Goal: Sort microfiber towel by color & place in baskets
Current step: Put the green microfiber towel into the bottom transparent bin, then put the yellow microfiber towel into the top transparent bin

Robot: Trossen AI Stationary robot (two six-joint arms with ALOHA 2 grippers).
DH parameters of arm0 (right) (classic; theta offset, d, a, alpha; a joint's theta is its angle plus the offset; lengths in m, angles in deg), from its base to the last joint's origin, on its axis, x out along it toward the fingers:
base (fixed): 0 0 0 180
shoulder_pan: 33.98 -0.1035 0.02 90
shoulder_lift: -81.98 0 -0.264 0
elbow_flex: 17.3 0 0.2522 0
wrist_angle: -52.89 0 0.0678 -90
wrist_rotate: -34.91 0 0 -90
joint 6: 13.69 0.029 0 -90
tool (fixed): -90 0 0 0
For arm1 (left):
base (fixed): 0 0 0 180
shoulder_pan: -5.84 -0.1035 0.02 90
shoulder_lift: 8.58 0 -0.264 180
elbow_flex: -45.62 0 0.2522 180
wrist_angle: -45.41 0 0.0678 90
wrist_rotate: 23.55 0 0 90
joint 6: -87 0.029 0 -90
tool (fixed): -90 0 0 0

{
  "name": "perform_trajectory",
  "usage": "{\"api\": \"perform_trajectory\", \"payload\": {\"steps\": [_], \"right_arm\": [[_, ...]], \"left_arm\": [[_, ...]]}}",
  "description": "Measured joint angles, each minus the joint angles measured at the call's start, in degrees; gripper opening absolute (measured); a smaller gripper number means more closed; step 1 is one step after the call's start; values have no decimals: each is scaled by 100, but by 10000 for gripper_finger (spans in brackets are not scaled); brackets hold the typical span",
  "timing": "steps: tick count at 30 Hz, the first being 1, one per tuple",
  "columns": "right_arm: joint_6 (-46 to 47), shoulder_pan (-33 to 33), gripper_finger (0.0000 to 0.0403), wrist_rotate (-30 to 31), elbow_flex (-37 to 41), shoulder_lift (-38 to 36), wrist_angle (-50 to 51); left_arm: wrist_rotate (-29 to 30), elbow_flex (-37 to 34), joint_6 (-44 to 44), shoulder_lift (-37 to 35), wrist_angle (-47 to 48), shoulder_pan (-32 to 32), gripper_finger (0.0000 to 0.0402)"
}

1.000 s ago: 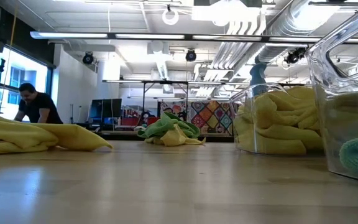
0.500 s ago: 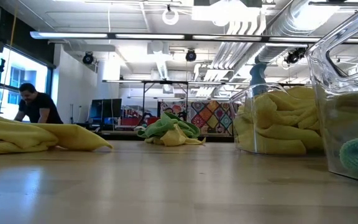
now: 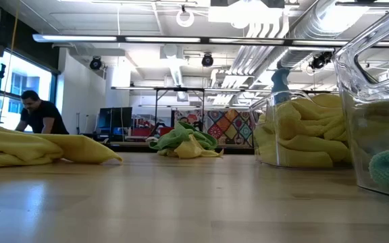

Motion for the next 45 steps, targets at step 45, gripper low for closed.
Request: {"api": "perform_trajectory", "payload": {"steps": [45], "right_arm": [[-928,113,173,217,-1303,1,338]], "left_arm": [[390,2,500,-100,243,-6,113]]}}
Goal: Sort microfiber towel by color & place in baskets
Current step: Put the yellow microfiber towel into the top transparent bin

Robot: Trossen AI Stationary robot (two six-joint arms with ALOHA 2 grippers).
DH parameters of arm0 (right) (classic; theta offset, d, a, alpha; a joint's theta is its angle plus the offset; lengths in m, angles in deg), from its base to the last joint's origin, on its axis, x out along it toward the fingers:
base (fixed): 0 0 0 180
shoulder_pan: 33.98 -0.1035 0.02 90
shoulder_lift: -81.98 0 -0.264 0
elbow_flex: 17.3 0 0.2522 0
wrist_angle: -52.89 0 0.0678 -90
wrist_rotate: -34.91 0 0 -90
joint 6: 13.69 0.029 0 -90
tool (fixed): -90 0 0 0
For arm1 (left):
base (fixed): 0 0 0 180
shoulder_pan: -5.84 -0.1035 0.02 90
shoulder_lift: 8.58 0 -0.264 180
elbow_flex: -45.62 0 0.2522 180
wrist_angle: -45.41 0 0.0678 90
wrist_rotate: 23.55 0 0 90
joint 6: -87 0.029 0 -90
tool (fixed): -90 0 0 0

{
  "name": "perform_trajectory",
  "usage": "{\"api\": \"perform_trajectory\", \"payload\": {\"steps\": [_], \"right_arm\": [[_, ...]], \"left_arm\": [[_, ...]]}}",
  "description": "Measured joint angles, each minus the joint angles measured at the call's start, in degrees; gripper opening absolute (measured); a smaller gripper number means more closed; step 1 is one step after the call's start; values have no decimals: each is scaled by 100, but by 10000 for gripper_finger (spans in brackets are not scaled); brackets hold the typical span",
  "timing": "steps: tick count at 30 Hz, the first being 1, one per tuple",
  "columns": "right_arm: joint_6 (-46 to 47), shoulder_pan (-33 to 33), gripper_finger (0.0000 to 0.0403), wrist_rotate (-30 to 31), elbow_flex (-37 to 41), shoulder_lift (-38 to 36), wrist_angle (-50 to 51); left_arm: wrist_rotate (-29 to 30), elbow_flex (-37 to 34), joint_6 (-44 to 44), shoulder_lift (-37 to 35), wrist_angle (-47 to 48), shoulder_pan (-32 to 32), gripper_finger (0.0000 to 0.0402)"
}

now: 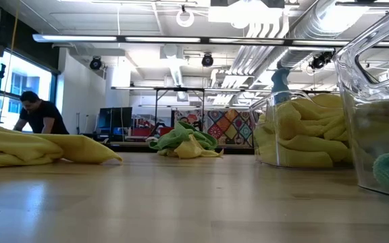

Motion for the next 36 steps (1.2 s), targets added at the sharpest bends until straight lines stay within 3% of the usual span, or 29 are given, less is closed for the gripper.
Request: {"api": "perform_trajectory", "payload": {"steps": [5,9,13,17,20,24,27,32,36], "right_arm": [[-497,247,173,1527,0,0,-870],[-1614,590,173,2444,-2,0,-1474],[-3088,1080,173,2935,-2,0,-2292],[-4539,1643,173,3059,-2,0,-3192],[-6072,2104,173,2850,-2,0,-4047],[-8311,2746,173,1671,-2,42,-5812],[-9080,3177,176,877,-23,159,-6701],[-9754,3643,179,309,-513,689,-6418],[-10211,3857,179,-74,-1438,1402,-5981]], "left_arm": [[-5,2,6,-137,718,160,113],[262,-114,-15,-346,821,402,113],[340,-808,-166,-915,402,575,113],[341,-1584,-530,-1619,157,744,113],[340,-1976,-778,-2109,7,851,113],[344,-2159,-784,-2554,-79,919,113],[344,-2157,-782,-2790,-101,921,113],[349,-2157,-930,-3116,-85,920,113],[348,-2157,-1077,-3249,-50,919,113]]}}
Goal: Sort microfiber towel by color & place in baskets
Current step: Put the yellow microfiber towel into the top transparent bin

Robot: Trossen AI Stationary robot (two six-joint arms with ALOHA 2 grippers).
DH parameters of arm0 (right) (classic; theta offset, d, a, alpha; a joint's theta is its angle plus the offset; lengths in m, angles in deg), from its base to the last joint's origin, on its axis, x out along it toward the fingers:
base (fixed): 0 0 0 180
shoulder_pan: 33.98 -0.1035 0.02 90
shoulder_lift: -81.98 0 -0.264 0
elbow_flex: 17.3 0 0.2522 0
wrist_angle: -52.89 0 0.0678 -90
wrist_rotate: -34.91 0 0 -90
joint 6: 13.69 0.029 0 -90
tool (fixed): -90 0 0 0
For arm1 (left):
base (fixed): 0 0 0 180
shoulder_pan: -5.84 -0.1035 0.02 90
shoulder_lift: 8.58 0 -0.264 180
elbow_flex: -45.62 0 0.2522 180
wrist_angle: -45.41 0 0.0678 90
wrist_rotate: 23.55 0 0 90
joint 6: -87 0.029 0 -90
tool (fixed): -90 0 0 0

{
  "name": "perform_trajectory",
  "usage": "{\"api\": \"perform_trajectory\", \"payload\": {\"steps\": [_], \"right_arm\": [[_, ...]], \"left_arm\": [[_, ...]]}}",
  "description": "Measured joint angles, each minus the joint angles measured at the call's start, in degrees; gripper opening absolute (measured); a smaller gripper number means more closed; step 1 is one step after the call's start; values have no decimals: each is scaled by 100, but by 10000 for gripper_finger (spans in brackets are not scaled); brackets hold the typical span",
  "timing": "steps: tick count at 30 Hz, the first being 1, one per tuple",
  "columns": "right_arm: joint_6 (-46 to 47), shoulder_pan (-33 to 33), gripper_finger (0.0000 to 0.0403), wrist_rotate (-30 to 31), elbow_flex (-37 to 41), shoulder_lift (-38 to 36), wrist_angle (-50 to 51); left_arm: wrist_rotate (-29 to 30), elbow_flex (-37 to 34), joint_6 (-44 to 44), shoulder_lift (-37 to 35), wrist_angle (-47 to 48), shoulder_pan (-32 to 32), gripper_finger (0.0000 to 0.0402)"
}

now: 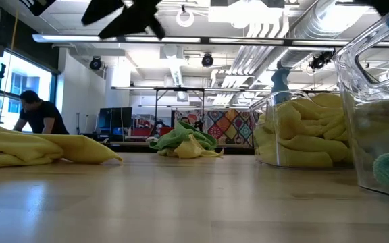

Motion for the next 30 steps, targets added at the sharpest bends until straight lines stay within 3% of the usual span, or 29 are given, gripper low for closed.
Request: {"api": "perform_trajectory", "payload": {"steps": [5,9,13,23,26,30], "right_arm": [[-410,191,179,-122,-1397,1133,968],[-419,298,179,-303,-703,1308,332],[-573,337,179,-350,-425,1569,335],[-703,330,176,-1003,-350,2110,-162],[-515,335,155,-1114,-365,2152,-9],[-67,310,95,-1084,-388,2132,560]], "left_arm": [[9,0,-2,-113,-5,0,113],[144,0,-15,-139,11,0,113],[268,0,-111,-139,40,-2,113],[641,0,-502,-136,179,-2,113],[648,0,-607,-126,164,-1,113],[644,0,-608,-62,150,0,113]]}}
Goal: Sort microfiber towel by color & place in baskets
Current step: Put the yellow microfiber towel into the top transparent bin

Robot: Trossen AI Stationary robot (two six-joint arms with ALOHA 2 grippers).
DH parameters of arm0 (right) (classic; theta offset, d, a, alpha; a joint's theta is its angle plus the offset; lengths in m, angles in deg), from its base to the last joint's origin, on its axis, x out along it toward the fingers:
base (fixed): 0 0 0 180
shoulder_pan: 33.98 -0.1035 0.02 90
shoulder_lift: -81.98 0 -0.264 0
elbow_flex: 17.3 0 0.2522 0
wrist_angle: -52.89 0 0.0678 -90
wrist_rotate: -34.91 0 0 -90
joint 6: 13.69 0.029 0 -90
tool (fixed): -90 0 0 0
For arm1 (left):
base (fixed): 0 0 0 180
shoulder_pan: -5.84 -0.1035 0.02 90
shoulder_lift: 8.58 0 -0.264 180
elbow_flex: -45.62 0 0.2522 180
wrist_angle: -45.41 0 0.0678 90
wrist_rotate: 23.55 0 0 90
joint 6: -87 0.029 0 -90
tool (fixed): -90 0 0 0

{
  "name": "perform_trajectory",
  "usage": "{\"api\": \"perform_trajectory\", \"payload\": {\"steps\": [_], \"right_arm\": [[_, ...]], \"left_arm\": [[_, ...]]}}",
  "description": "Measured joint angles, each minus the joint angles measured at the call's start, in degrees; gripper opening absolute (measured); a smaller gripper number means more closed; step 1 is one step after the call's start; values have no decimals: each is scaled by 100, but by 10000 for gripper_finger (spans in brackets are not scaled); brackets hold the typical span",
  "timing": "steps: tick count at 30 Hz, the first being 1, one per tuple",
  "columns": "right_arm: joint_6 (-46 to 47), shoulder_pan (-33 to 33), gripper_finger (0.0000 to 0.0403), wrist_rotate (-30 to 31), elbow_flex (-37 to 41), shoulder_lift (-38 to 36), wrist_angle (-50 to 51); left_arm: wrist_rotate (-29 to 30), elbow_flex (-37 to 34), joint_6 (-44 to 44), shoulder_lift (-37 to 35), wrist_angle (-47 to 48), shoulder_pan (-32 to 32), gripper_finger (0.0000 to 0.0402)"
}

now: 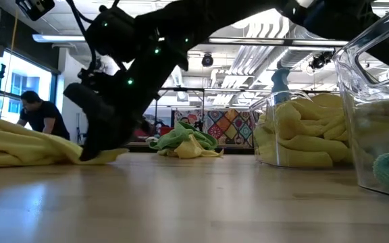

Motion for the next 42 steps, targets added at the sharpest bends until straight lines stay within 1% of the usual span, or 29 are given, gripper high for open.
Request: {"api": "perform_trajectory", "payload": {"steps": [3,4,5,9,12,14,18,24,31,34,37,39,42], "right_arm": [[566,-48,30,-11,4,-82,608],[731,-73,16,-17,8,-139,783],[817,-100,9,-23,10,-161,939],[1066,-303,15,63,-9,-423,1746],[1194,-510,4,346,8,-685,2379],[1407,-636,7,539,8,-931,2738],[1841,-882,3,707,-5,-1270,3320],[2423,-1282,2,886,-8,-1968,3783],[3422,-1820,1,2226,-10,-2919,4454],[3951,-2072,1,3015,-8,-3300,4718],[4796,-2329,1,3890,-10,-3725,5283],[5464,-2497,0,4336,-7,-3967,5664],[5664,-2718,0,4821,132,-4313,5612]], "left_arm": [[-17,0,0,53,8,0,113],[-42,0,0,74,9,0,113],[-82,0,0,90,12,0,113],[-244,0,2,122,19,0,113],[-268,0,19,124,24,0,113],[-264,0,109,118,-5,-2,113],[-286,0,208,122,10,-2,113],[-303,0,210,122,13,-2,113],[-312,0,212,122,23,-2,113],[-312,0,256,122,24,-2,113],[-312,0,252,122,13,-2,113],[-312,0,250,122,13,-2,113],[-312,0,302,122,11,-2,113]]}}
